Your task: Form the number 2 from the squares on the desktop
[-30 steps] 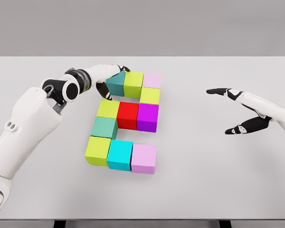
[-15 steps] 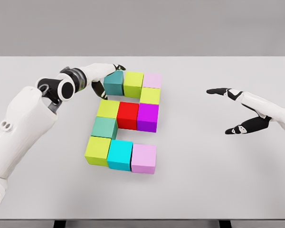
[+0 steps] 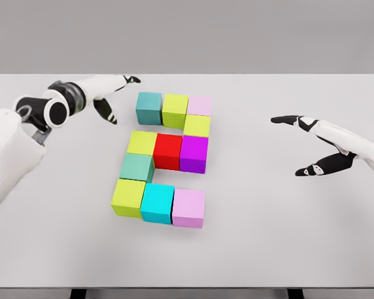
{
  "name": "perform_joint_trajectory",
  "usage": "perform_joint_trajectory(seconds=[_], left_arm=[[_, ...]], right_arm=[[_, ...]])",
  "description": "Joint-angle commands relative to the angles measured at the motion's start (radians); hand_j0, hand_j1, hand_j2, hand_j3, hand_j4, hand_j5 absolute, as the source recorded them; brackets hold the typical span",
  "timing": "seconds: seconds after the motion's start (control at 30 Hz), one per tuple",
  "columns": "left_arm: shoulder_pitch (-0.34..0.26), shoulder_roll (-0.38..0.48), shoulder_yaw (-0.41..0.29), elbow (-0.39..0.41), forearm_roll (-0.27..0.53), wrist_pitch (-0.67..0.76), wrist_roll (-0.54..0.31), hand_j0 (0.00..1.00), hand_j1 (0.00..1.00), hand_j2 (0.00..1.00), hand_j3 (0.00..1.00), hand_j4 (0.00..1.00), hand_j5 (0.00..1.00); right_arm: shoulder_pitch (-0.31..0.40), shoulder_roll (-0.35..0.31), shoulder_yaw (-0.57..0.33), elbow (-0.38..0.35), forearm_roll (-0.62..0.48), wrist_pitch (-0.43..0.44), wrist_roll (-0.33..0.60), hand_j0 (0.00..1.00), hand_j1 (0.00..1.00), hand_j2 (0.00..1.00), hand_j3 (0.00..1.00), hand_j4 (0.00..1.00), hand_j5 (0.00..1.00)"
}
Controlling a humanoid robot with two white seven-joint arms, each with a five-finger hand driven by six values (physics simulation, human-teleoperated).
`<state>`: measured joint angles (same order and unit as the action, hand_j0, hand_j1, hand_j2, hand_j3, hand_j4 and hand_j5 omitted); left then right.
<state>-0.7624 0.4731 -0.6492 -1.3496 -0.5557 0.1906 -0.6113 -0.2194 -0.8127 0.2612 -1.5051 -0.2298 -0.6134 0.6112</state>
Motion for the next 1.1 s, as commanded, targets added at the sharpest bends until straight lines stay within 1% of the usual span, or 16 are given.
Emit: perform_joint_trajectory(seconds=[0.0, 0.1, 0.27, 0.33, 0.43, 0.57, 0.7, 0.77, 0.9, 0.93, 0.97, 1.0, 1.07], left_arm=[[0.002, 0.079, -0.009, -0.029, 0.033, -0.022, 0.0, 1.0, 1.0, 1.0, 1.0, 1.0, 1.0], [0.009, 0.12, -0.032, -0.031, 0.033, -0.077, 0.0, 1.0, 1.0, 1.0, 1.0, 1.0, 1.0], [0.012, 0.133, -0.059, -0.013, 0.02, -0.079, 0.0, 1.0, 1.0, 1.0, 1.0, 1.0, 1.0], [0.012, 0.133, -0.064, -0.006, 0.02, -0.076, 0.0, 1.0, 1.0, 1.0, 1.0, 1.0, 1.0], [0.008, 0.131, -0.081, 0.027, 0.019, -0.076, 0.0, 1.0, 1.0, 1.0, 1.0, 1.0, 1.0], [0.002, 0.121, -0.101, 0.027, -0.018, -0.079, 0.0, 1.0, 1.0, 1.0, 1.0, 1.0, 1.0], [-0.003, 0.119, -0.121, 0.027, -0.02, -0.079, 0.0, 1.0, 1.0, 1.0, 1.0, 1.0, 1.0], [-0.005, 0.117, -0.122, 0.027, -0.033, -0.08, 0.0, 1.0, 1.0, 1.0, 1.0, 1.0, 1.0], [-0.035, 0.117, -0.159, 0.027, -0.035, -0.08, 0.0, 1.0, 1.0, 1.0, 1.0, 1.0, 1.0], [-0.035, 0.116, -0.159, 0.027, -0.035, -0.082, 0.0, 1.0, 1.0, 1.0, 1.0, 1.0, 1.0], [-0.037, 0.117, -0.164, 0.027, -0.032, -0.082, 0.0, 1.0, 1.0, 1.0, 1.0, 1.0, 1.0], [-0.051, 0.122, -0.176, 0.027, -0.01, -0.083, 0.0, 1.0, 1.0, 1.0, 1.0, 1.0, 1.0], [-0.109, 0.15, -0.239, 0.029, 0.083, -0.082, 0.0, 1.0, 1.0, 1.0, 1.0, 1.0, 1.0]], right_arm=[[0.0, 0.0, 0.0, 0.0, -0.008, 0.003, 0.0, 1.0, 1.0, 1.0, 1.0, 1.0, 1.0], [0.0, 0.0, 0.0, 0.0, -0.009, 0.003, 0.0, 1.0, 1.0, 1.0, 1.0, 1.0, 1.0], [0.0, 0.0, 0.0, -0.001, -0.009, 0.003, 0.0, 1.0, 1.0, 1.0, 1.0, 1.0, 1.0], [0.0, 0.0, 0.0, -0.001, -0.009, 0.003, 0.0, 1.0, 1.0, 1.0, 1.0, 1.0, 1.0], [0.0, 0.0, 0.0, -0.001, -0.008, 0.003, 0.0, 1.0, 1.0, 1.0, 1.0, 1.0, 1.0], [0.0, -0.002, 0.0, -0.001, -0.009, 0.003, 0.0, 1.0, 1.0, 1.0, 1.0, 1.0, 1.0], [0.0, 0.0, 0.0, -0.001, -0.009, 0.003, 0.0, 1.0, 1.0, 1.0, 1.0, 1.0, 1.0], [0.0, -0.002, 0.0, -0.001, -0.008, 0.003, 0.0, 1.0, 1.0, 1.0, 1.0, 1.0, 1.0], [0.0, -0.002, 0.0, -0.001, -0.009, 0.003, 0.0, 1.0, 1.0, 1.0, 1.0, 1.0, 1.0], [0.0, -0.002, 0.0, -0.001, -0.009, 0.003, 0.0, 1.0, 1.0, 1.0, 1.0, 1.0, 1.0], [0.0, -0.002, 0.0, -0.001, -0.008, 0.003, 0.0, 1.0, 1.0, 1.0, 1.0, 1.0, 1.0], [0.0, -0.002, 0.0, -0.001, -0.009, 0.003, 0.0, 1.0, 1.0, 1.0, 1.0, 1.0, 1.0], [0.0, -0.002, 0.0, -0.003, -0.009, 0.003, 0.0, 1.0, 1.0, 1.0, 1.0, 1.0, 1.0]])
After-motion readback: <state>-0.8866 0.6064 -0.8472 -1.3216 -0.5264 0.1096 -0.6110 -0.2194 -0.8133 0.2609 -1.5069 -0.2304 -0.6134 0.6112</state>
